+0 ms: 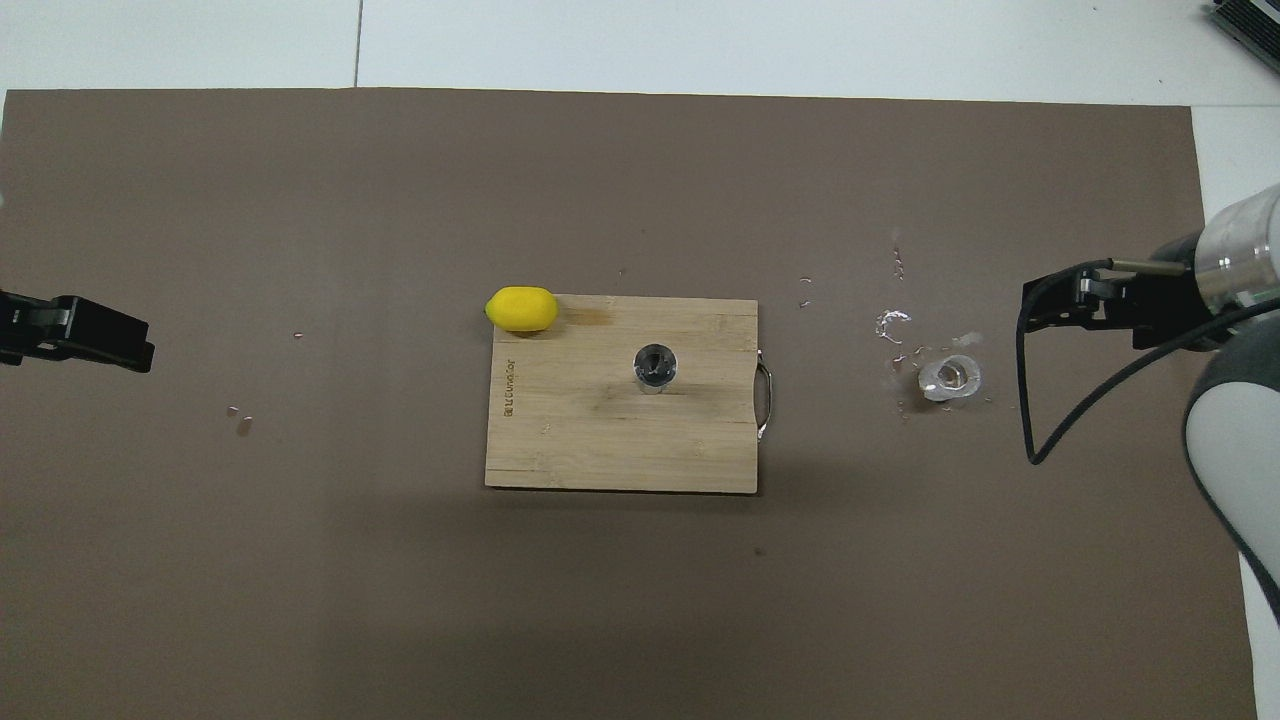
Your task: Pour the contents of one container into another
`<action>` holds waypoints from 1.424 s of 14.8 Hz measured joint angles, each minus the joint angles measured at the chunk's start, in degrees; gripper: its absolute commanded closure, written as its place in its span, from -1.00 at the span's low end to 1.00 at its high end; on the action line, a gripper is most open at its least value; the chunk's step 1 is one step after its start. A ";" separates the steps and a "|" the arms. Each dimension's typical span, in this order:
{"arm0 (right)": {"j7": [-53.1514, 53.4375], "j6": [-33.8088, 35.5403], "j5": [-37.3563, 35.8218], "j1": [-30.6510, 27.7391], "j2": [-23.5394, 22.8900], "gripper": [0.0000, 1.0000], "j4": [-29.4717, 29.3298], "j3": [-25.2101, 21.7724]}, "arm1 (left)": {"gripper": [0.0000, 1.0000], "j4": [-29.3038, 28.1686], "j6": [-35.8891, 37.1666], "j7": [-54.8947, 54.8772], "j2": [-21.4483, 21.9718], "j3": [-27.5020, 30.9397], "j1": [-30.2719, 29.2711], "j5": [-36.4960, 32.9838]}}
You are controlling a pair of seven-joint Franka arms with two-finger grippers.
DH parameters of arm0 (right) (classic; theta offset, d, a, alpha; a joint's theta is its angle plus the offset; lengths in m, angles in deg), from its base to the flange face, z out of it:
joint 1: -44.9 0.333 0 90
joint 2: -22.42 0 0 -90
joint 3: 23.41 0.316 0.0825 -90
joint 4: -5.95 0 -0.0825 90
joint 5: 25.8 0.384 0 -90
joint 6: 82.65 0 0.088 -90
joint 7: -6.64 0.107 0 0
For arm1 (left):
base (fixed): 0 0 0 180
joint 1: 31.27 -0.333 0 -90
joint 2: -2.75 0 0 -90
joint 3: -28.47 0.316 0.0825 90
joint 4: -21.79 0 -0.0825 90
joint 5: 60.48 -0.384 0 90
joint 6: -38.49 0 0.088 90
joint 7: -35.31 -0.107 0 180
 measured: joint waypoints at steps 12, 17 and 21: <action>-3.11 0.78 0.00 -0.01 -0.20 -1.00 0.05 0.01 | -1.00 0.00 0.00 0.00 0.00 0.00 0.00 0.00; -3.19 0.77 0.00 -0.06 -0.20 -1.00 0.00 -0.07 | -1.00 0.00 0.00 0.00 0.00 0.00 0.00 0.00; -3.19 0.76 0.00 -0.14 -0.20 -1.00 -0.06 -0.19 | -1.00 0.00 0.00 0.00 0.00 0.00 0.00 0.00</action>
